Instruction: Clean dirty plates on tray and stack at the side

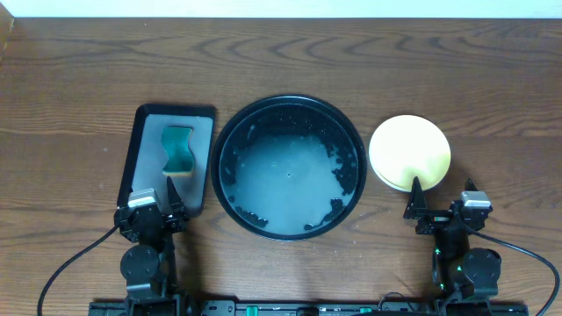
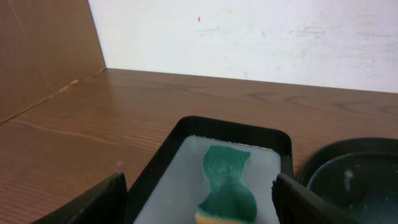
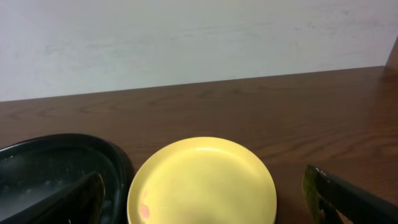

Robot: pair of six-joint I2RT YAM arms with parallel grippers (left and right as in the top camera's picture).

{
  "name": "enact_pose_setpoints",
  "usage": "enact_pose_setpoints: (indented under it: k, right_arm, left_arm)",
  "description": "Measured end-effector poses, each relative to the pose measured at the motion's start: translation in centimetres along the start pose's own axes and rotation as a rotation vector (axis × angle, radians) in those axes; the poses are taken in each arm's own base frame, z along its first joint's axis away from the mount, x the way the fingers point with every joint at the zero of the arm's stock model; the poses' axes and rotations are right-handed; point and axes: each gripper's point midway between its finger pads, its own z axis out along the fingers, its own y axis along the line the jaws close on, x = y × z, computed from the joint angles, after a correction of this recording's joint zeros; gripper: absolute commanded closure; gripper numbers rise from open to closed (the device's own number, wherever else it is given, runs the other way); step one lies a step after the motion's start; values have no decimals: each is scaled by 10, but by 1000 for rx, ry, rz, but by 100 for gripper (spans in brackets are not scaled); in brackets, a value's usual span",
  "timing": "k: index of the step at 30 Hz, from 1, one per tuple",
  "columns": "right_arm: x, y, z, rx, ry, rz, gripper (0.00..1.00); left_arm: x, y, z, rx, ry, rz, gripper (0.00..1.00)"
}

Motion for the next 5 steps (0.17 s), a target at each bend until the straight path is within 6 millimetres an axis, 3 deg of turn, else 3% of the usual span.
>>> enact_pose_setpoints:
  k: [5]
  right_arm:
    - [0, 0, 0, 0, 0, 0, 1]
  left_arm:
    - [0, 0, 0, 0, 0, 0, 25]
